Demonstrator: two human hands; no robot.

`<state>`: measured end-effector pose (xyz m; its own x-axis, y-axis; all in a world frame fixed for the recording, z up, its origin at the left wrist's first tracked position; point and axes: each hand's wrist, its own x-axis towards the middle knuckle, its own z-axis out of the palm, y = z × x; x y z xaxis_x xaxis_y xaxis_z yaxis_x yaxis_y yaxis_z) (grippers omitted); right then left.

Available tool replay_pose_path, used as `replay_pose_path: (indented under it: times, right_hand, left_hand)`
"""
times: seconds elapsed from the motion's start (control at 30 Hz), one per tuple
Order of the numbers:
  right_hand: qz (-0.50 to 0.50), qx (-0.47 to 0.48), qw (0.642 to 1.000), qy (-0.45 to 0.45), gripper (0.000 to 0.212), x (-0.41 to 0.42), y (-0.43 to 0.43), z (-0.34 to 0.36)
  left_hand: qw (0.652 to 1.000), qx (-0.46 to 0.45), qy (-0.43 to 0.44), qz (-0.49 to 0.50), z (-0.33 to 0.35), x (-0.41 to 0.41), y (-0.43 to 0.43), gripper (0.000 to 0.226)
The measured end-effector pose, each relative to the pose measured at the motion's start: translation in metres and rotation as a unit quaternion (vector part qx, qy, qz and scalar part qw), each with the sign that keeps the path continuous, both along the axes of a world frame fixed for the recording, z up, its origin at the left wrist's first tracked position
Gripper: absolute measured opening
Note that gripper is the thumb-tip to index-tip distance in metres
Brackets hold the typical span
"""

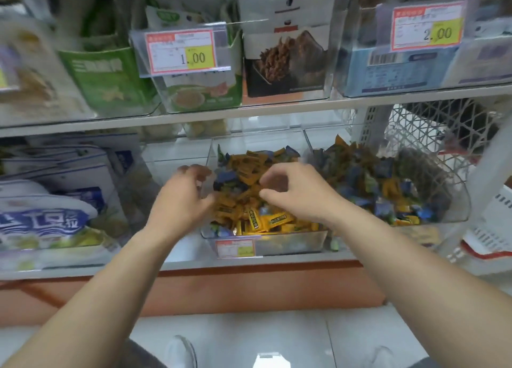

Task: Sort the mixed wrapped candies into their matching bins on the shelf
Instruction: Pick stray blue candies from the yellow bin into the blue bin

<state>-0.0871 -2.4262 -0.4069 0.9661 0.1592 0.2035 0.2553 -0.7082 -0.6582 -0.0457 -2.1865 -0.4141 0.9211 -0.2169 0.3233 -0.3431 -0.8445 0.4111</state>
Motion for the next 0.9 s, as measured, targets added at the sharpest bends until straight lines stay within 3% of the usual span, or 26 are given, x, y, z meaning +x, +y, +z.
replay_pose_path:
  times: [0.17, 0.33, 0.47, 0.53, 0.63, 0.7, 0.8, 0.9]
  right_hand:
    - [0.102, -0.08, 0.989, 0.074, 0.03, 0.016, 0.061, -0.022]
    - [0.11, -0.13, 0.978, 0.119, 0.027, 0.041, 0.094, -0.034]
    - [0.102, -0.248, 0.954, 0.131, 0.016, 0.052, 0.111, -0.043]
    - [0.1, -0.239, 0.958, 0.125, 0.011, 0.053, 0.11, -0.039]
    - [0.079, -0.139, 0.982, 0.097, 0.017, 0.054, 0.095, -0.023]
    - [0.041, -0.003, 0.997, 0.069, 0.019, 0.051, 0.084, -0.012]
    - [0.012, 0.227, 0.972, 0.052, 0.014, 0.045, 0.082, -0.003]
    - [0.016, 0.33, 0.941, 0.068, 0.013, 0.041, 0.095, -0.002]
  left_hand:
    - [0.987, -0.098, 0.122, 0.035, -0.028, -0.005, 0.019, 0.046]
    - [0.986, -0.078, 0.149, -0.015, -0.03, -0.001, 0.037, 0.046]
    - [0.979, -0.087, 0.181, -0.047, -0.026, 0.001, 0.047, 0.045]
    - [0.976, -0.091, 0.191, -0.055, -0.024, 0.0, 0.05, 0.044]
    - [0.979, -0.108, 0.162, -0.055, -0.019, 0.0, 0.053, 0.036]
    - [0.981, -0.142, 0.119, -0.051, -0.015, -0.001, 0.051, 0.036]
    - [0.973, -0.197, 0.095, -0.08, -0.007, -0.003, 0.043, 0.047]
    - [0.952, -0.265, 0.122, -0.093, -0.003, -0.004, 0.039, 0.049]
